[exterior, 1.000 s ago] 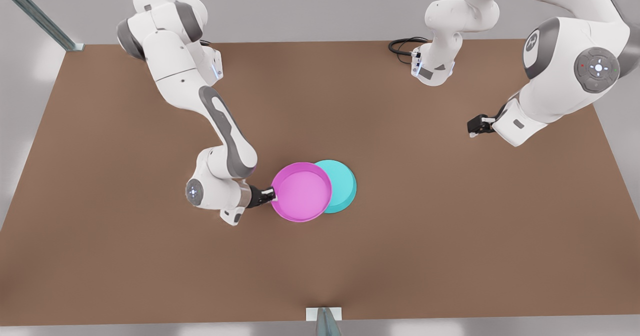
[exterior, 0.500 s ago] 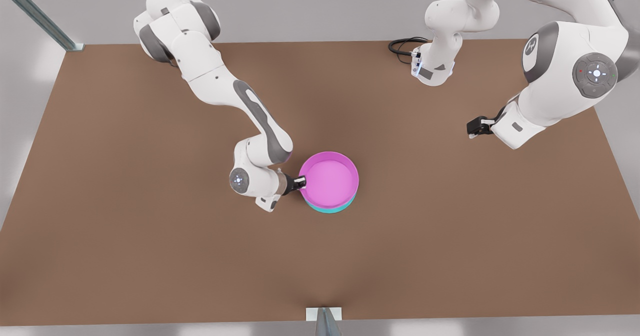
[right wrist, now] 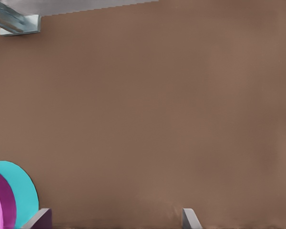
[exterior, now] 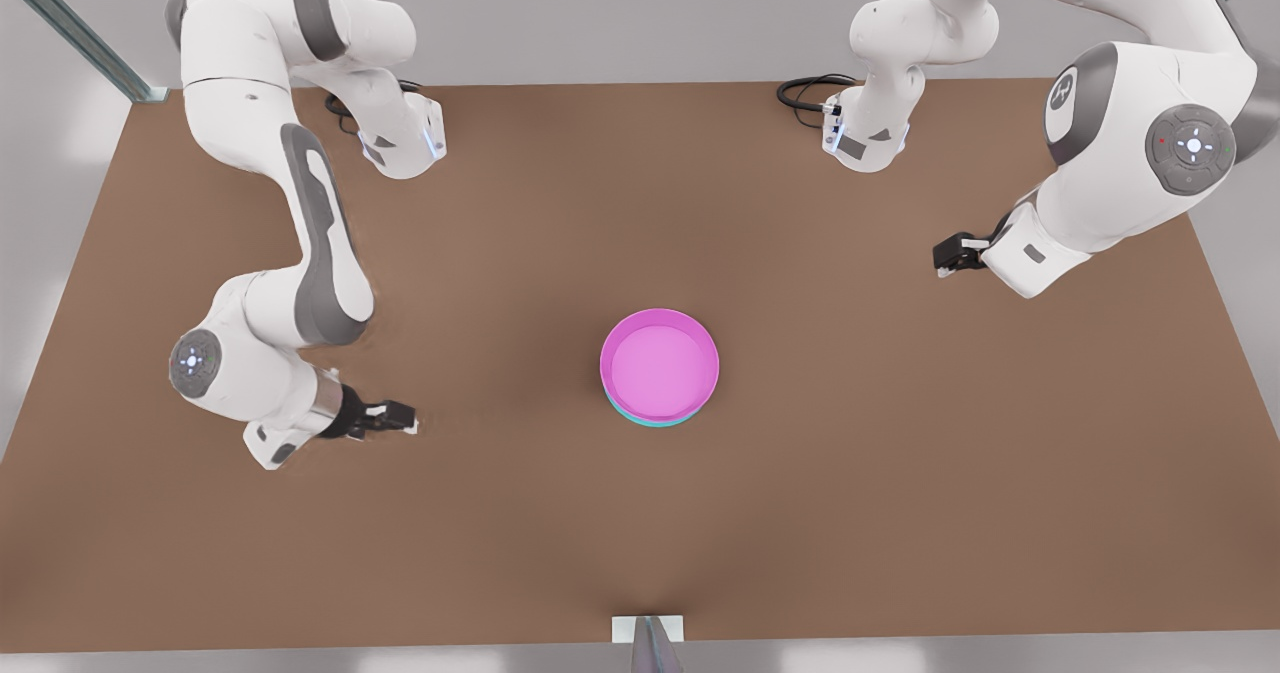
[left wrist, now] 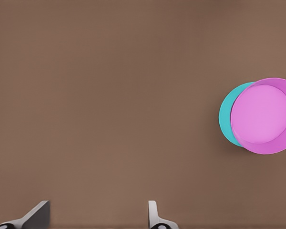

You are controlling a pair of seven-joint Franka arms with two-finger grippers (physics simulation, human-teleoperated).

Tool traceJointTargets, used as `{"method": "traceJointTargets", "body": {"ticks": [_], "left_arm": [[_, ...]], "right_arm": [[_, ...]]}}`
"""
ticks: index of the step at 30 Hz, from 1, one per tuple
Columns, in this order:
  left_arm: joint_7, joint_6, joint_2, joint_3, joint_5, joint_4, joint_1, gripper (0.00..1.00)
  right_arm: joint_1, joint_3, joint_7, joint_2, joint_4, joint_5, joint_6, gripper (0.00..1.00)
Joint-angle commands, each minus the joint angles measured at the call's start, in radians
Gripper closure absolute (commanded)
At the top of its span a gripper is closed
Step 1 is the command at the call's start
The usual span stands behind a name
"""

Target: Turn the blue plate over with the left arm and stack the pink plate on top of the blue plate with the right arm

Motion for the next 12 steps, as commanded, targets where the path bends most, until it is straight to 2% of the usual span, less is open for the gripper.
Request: {"method": "traceJointTargets", "body": {"ticks": [1,4,12], "left_arm": [[0.004,0.000,-0.001,0.000,0.000,0.001,0.000,0.00],[0.011,-0.003,0.000,-0.001,-0.003,0.003,0.002,0.00],[0.016,-0.028,0.006,0.000,-0.006,0.004,0.002,0.00]], "right_arm": [[-0.045,0.004,0.020,-0.129,0.021,-0.276,-0.417,0.00],[-0.044,0.002,0.018,-0.293,0.013,-0.335,-0.543,0.00],[-0.042,-0.019,0.021,-0.337,-0.010,-0.335,-0.574,0.00]]}}
